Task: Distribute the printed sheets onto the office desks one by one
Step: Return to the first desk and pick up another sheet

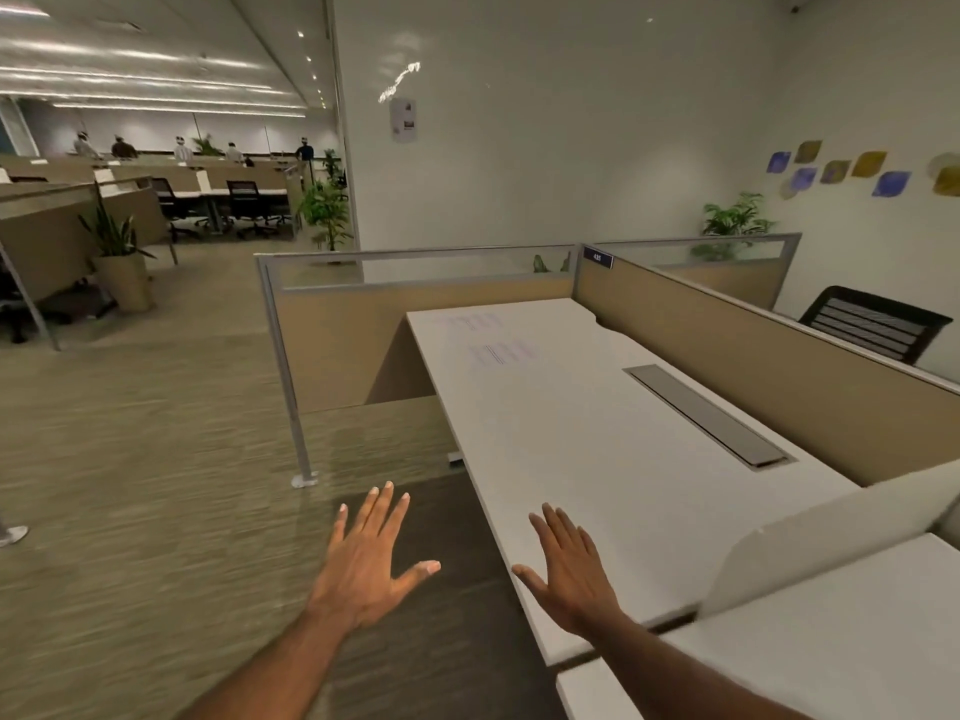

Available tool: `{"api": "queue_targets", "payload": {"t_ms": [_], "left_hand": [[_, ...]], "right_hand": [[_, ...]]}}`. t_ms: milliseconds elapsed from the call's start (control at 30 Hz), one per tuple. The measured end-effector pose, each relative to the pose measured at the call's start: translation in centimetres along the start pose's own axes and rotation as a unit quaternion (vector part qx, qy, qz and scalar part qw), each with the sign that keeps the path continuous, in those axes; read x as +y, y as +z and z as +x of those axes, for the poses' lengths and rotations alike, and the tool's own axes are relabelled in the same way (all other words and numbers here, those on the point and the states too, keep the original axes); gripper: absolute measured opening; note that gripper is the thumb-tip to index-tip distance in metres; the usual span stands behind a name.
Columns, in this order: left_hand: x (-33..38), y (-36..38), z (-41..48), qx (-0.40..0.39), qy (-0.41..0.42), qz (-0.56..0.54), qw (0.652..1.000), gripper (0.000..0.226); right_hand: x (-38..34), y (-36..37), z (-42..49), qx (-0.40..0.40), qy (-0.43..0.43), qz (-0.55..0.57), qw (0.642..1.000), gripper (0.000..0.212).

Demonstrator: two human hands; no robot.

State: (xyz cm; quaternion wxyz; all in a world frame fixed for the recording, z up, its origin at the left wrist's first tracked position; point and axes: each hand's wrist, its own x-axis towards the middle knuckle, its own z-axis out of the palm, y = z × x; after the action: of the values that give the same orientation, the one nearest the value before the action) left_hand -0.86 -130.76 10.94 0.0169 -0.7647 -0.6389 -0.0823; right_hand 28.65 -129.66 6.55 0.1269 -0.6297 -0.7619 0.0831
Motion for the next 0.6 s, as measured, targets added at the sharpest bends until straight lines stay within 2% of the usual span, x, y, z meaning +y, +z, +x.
{"api": "queue_targets", "payload": {"t_ms": [333,600], "left_hand": [[-9.4,4.9,21.1,-0.008,0.037,0.008,0.999,0.108],[-16.0,6.0,38.1,-0.02,0.096,0.01,0.995,0.108]], "right_hand": [[-0.8,3.2,20.1,0.003,0.057,-0.024,0.998,0.079],[-1.6,4.6,35.0,0.015,0.11,-0.015,0.994,0.076]]}}
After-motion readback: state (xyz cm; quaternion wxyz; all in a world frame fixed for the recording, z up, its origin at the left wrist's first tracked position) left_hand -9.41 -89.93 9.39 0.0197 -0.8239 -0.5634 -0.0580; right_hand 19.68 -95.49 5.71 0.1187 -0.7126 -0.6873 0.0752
